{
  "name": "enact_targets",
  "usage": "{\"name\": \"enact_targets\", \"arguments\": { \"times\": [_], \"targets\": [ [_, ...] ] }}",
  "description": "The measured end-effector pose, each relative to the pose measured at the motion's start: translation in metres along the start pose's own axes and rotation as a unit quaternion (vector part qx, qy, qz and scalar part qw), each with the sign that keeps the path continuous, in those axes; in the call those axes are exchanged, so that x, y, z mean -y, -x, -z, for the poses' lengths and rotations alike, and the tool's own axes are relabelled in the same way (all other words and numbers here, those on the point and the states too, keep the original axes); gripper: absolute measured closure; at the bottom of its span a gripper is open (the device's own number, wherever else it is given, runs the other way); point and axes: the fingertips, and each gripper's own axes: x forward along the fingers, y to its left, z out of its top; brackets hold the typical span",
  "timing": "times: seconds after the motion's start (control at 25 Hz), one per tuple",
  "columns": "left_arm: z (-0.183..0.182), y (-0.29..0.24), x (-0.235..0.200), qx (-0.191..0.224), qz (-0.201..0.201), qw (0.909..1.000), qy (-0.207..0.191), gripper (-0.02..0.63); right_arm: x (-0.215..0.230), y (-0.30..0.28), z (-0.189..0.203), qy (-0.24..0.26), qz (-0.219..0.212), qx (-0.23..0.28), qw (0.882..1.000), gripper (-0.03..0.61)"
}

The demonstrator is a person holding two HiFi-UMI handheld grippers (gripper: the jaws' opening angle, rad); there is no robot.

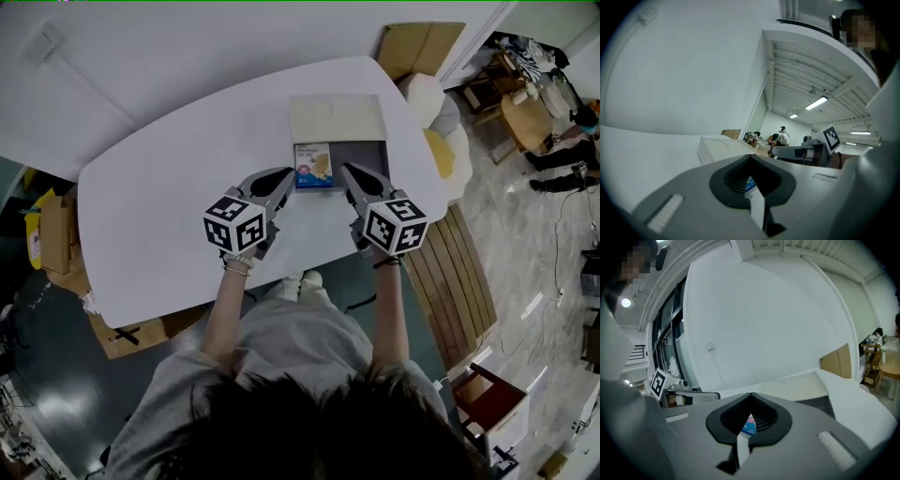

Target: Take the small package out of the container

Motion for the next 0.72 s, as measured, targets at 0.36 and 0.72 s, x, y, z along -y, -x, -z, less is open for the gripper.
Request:
{"name": "enact_targets", "arguments": {
  "times": [0.36,0.72],
  "targets": [
    [0.026,-0.020,-0.014,-0.030,0.007,0.9990,0.034,0.623,0.025,-0.022,0.009,-0.023,-0.024,-0.039,0.999,0.566],
    [0.034,-0.031,-0.030,-0.034,0.003,0.9979,0.055,0.623,0.036,-0.047,0.024,-0.056,-0.048,-0.080,0.994,0.566]
  ]
}}
